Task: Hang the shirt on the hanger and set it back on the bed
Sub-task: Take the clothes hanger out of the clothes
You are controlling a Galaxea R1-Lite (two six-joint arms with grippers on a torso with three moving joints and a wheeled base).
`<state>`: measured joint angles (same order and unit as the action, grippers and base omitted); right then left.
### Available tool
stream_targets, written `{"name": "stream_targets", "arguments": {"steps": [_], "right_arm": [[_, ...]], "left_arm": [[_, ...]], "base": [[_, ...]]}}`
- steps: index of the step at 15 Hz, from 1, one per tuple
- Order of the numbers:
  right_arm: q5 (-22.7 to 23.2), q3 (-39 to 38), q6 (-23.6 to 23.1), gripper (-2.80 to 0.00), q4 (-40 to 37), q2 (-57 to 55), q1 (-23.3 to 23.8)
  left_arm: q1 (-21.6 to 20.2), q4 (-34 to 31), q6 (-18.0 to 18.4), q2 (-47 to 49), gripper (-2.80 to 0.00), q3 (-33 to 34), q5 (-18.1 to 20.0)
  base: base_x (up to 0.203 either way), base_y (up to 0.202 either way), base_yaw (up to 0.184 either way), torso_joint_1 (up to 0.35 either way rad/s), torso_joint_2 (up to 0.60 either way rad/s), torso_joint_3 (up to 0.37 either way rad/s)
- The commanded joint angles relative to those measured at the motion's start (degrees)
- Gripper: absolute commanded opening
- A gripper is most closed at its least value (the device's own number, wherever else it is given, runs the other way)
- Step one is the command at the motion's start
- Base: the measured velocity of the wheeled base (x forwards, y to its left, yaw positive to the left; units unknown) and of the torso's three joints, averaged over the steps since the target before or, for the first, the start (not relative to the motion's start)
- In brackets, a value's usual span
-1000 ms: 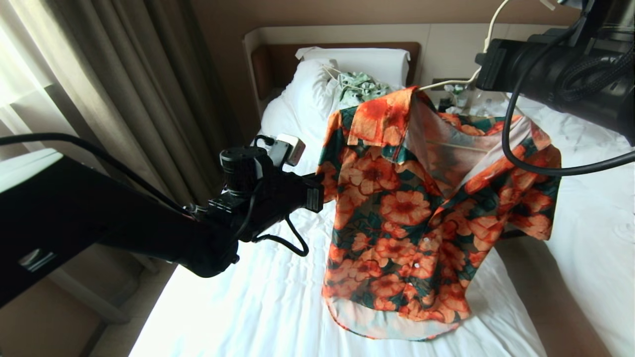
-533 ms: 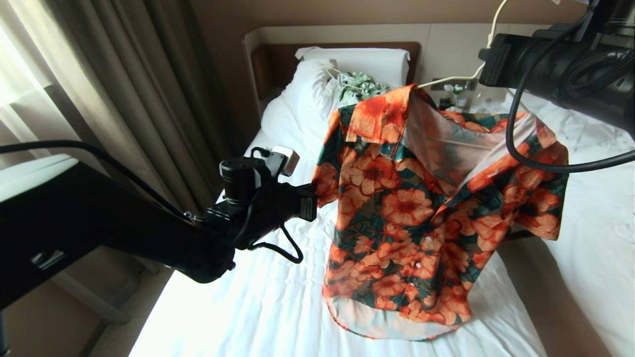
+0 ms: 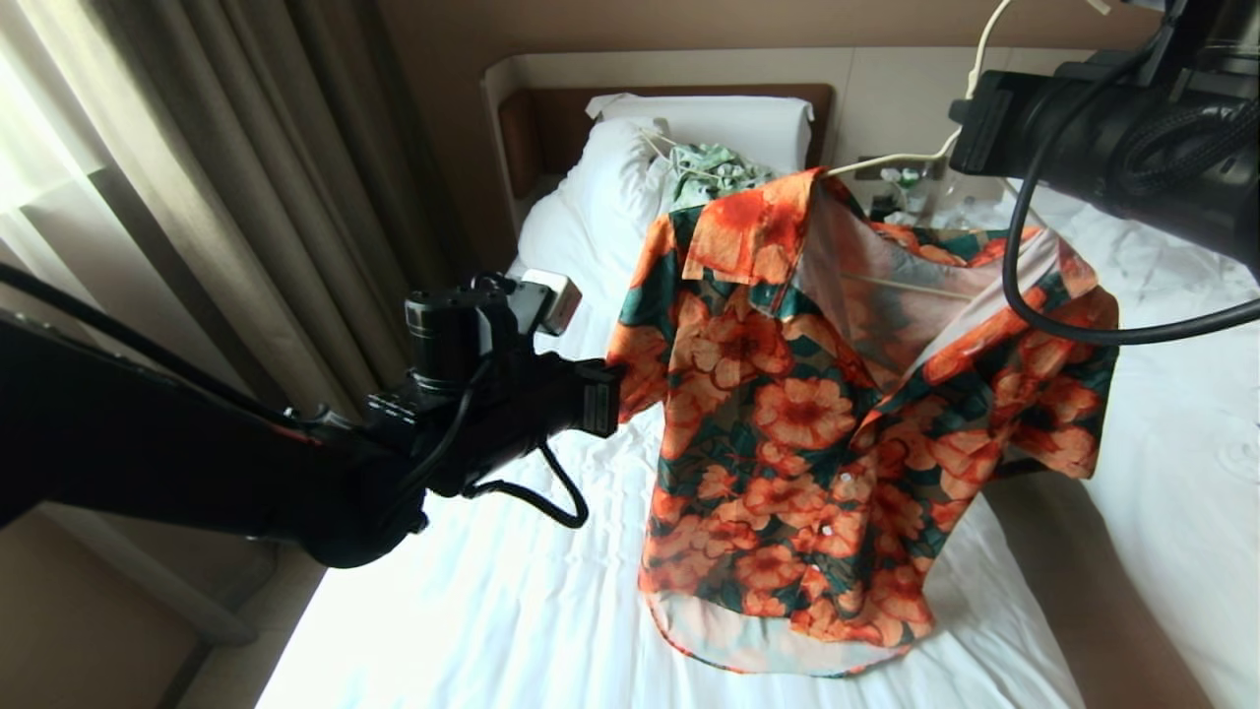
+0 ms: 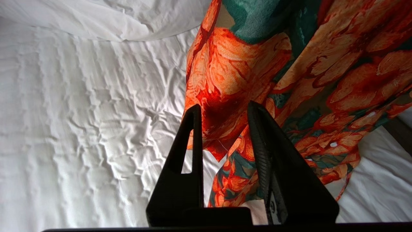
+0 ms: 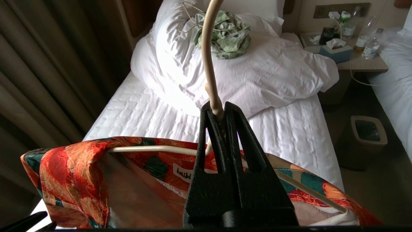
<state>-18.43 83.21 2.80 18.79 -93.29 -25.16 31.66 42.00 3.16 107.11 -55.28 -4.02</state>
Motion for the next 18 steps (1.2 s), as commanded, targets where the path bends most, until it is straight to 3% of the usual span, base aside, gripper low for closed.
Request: {"name": "stream_targets", "arguments": {"steps": [1, 4, 7, 11, 18], "right_arm": [[-0.11, -0.07, 0.01, -2.80, -0.42, -0.05, -0.06], [-0.02, -0.07, 0.01, -2.80, -0.51, 0.04, -0.15], [-0.02, -0.16, 0.01, -2.80, -0.51, 0.04, -0.33], [-0.02, -0.24, 0.01, -2.80, -0.51, 0.22, -0.33], [-0.11, -0.24, 0.01, -2.80, -0.51, -0.05, -0.77]], "left_arm": [[-0.10, 0.20, 0.15, -2.39, 0.00, 0.58, 0.02], [-1.69, 0.27, 0.26, -4.01, 0.00, 0.57, 1.57], [-1.29, 0.19, 0.49, -1.67, 0.00, -4.19, 1.60], [-1.64, 0.15, 3.37, 2.76, 0.00, -9.78, 1.75], [0.76, 0.18, 3.43, 3.61, 0.00, -10.32, 6.83]], "base": [[0.000, 0.000, 0.000, 0.000, 0.00, 0.000], [0.000, 0.000, 0.000, 0.000, 0.00, 0.000], [0.000, 0.000, 0.000, 0.000, 0.00, 0.000], [0.000, 0.000, 0.000, 0.000, 0.00, 0.000], [0.000, 0.000, 0.000, 0.000, 0.00, 0.000]]}}
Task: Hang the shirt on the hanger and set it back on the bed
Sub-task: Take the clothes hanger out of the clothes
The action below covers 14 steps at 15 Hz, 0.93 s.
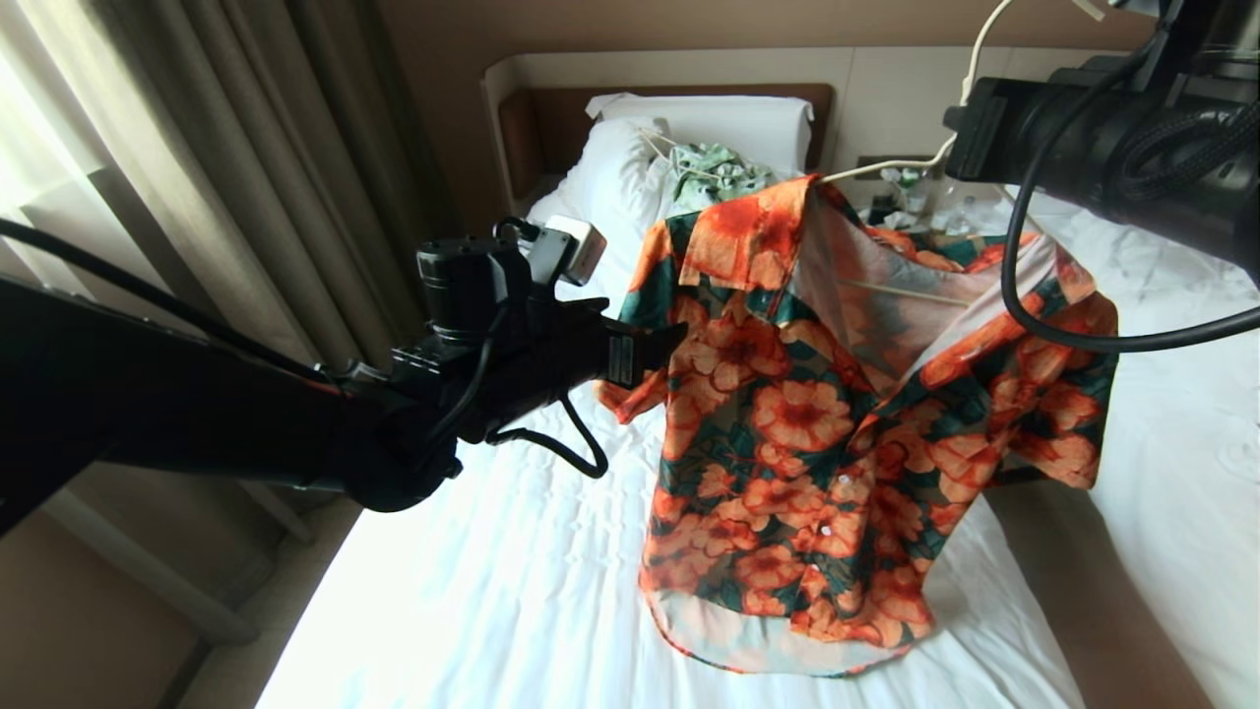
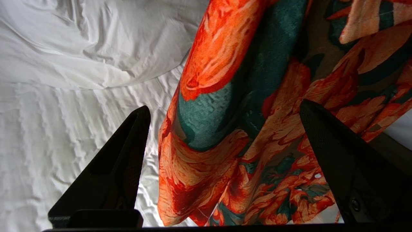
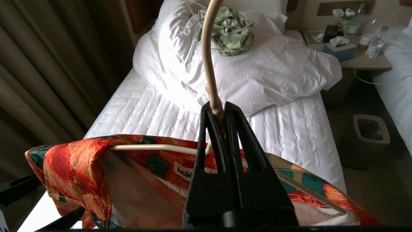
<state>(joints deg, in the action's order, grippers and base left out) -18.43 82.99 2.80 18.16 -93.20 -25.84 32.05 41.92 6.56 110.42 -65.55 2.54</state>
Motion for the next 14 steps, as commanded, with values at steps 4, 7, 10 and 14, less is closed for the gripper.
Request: {"name": "stream_targets", "arguments": {"steps": [4, 7, 10, 14], "right_arm": [[-0.11, -0.02, -0.07, -2.80, 0.12, -0.23, -0.26], [-0.10, 0.00, -0.07, -2.80, 0.12, -0.23, -0.26], [-0.11, 0.02, -0.07, -2.80, 0.12, -0.23, -0.35], [-0.11, 0.06, -0.07, -2.80, 0.12, -0.23, -0.35]], "left_arm": [[1.36, 0.33, 0.03, 3.09, 0.00, -2.59, 0.99], [2.05, 0.35, -0.05, 3.53, -2.80, -3.41, 1.24], [2.05, 0.35, -0.05, 3.48, -2.80, -3.53, 1.24], [1.75, 0.70, -0.48, 3.31, -2.80, -3.36, 0.71]], "base": [[0.000, 0.000, 0.000, 0.000, 0.00, 0.000], [0.000, 0.000, 0.000, 0.000, 0.00, 0.000], [0.000, 0.000, 0.000, 0.000, 0.00, 0.000], [0.000, 0.000, 0.000, 0.000, 0.00, 0.000]]}}
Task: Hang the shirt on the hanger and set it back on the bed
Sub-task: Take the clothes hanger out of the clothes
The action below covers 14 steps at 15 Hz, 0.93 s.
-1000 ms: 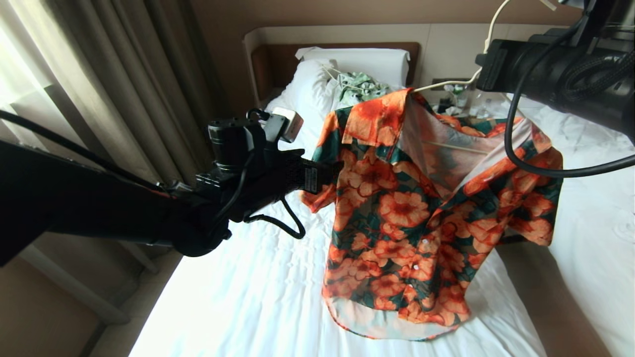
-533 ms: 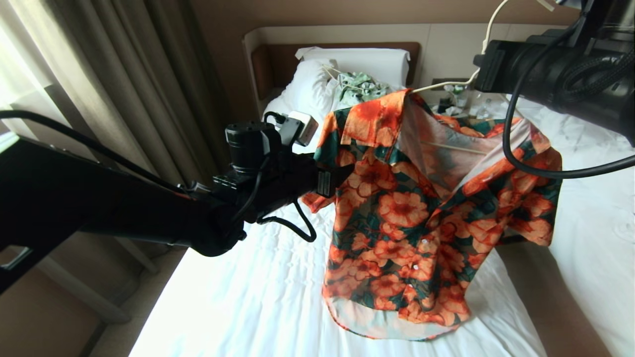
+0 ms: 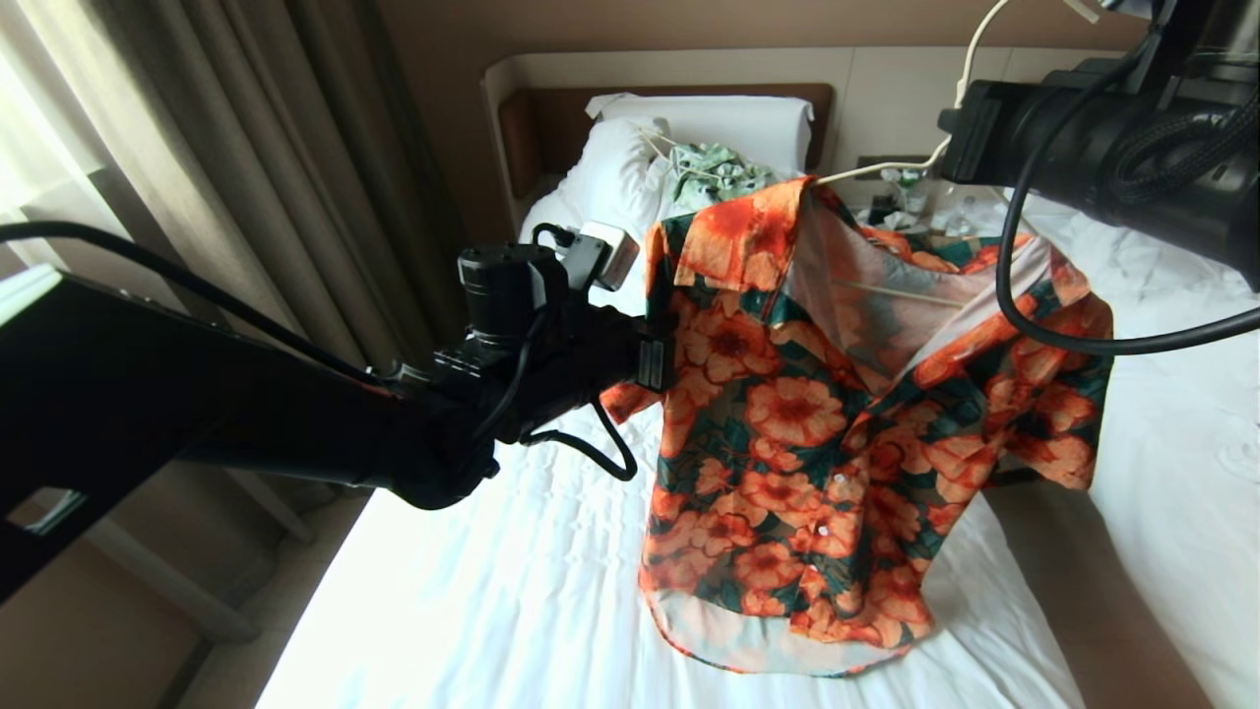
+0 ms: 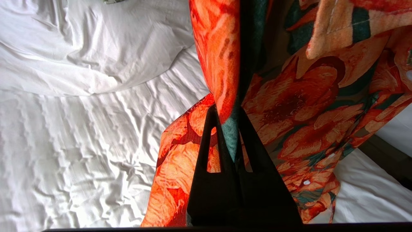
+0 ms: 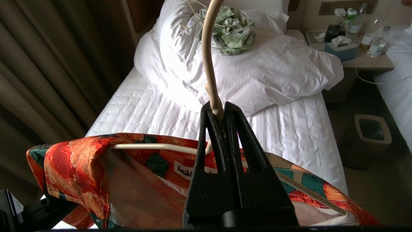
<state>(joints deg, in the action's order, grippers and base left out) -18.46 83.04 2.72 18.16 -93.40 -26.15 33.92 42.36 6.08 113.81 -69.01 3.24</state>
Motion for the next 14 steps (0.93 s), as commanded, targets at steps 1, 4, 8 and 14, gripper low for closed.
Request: {"name": "stream_targets", "arguments": {"steps": [1, 4, 8, 14], "right_arm": [[-0.09, 0.01, 0.01, -2.80, 0.12, -0.02, -0.04], [-0.09, 0.01, 0.01, -2.80, 0.12, -0.11, 0.05], [-0.35, 0.14, -0.08, -2.80, 0.30, 0.24, -0.01], [-0.35, 0.26, -0.08, -2.80, 0.21, 0.41, -0.04]], "left_arm": [[-0.26, 0.35, -0.04, -0.08, -2.80, 0.10, -0.08], [-0.84, 0.58, -1.83, -0.46, -2.80, 0.77, -1.71], [-2.49, 2.33, -10.04, -3.84, -2.80, 3.88, -2.00], [-4.42, 2.46, -10.35, -1.75, -2.80, 7.54, -1.99]], "base": [[0.000, 0.000, 0.000, 0.000, 0.00, 0.000], [0.000, 0.000, 0.000, 0.000, 0.00, 0.000], [0.000, 0.000, 0.000, 0.000, 0.00, 0.000], [0.000, 0.000, 0.000, 0.000, 0.00, 0.000]]}}
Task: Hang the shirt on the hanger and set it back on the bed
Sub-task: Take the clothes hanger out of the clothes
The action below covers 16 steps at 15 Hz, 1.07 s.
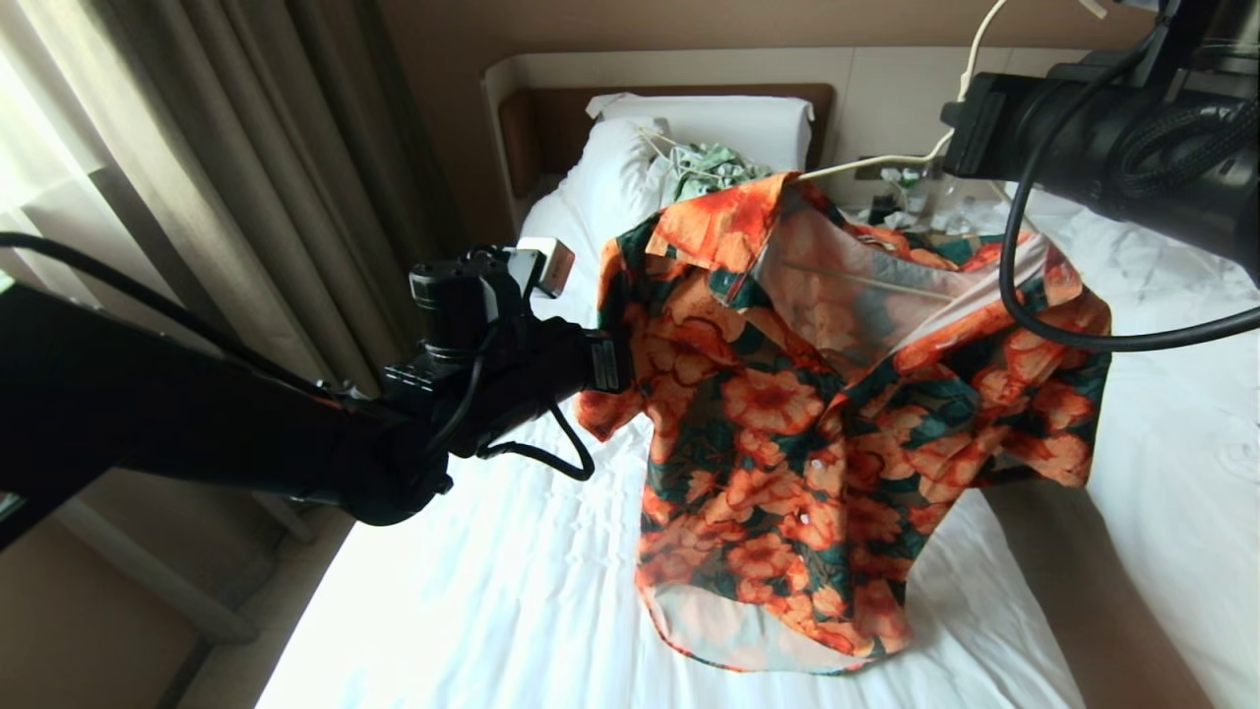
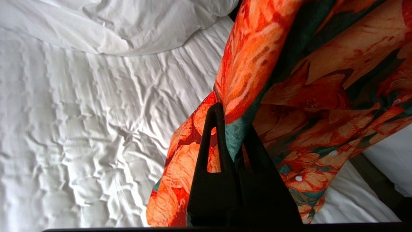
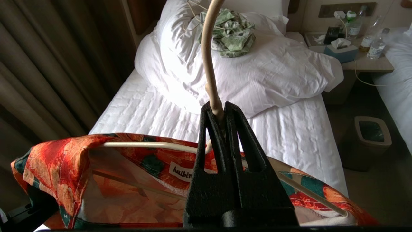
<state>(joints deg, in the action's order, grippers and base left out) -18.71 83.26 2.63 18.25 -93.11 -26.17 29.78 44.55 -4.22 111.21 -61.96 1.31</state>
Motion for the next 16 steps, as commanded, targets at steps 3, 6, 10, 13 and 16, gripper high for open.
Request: {"name": "stream_targets", "arguments": {"steps": [3, 6, 10, 13, 16], "right_arm": [[-0.10, 0.03, 0.01, -2.80, 0.10, 0.04, -0.02], [-0.10, 0.15, 0.03, -2.80, 0.07, 0.04, 0.13], [-0.10, 0.06, 0.01, -2.80, 0.03, 0.04, 0.07], [-0.10, -0.03, 0.01, -2.80, 0.03, 0.04, -0.02], [-0.10, -0.03, 0.01, -2.80, 0.03, -0.05, -0.02]], "left_arm": [[0.13, -0.20, 0.19, -0.47, -2.80, 0.82, -0.13], [0.81, -3.84, 0.34, -1.25, -2.80, 1.47, -0.91], [1.54, -4.62, 0.35, -2.30, -2.80, 2.55, -1.04], [1.60, -4.85, 0.44, -3.10, -2.80, 1.68, -1.04], [1.51, -4.65, 0.44, -3.10, 0.00, 2.02, -1.09]], "base": [[0.000, 0.000, 0.000, 0.000, 0.00, 0.000], [0.000, 0.000, 0.000, 0.000, 0.00, 0.000], [0.000, 0.000, 0.000, 0.000, 0.00, 0.000], [0.000, 0.000, 0.000, 0.000, 0.00, 0.000], [0.000, 0.000, 0.000, 0.000, 0.00, 0.000]]}}
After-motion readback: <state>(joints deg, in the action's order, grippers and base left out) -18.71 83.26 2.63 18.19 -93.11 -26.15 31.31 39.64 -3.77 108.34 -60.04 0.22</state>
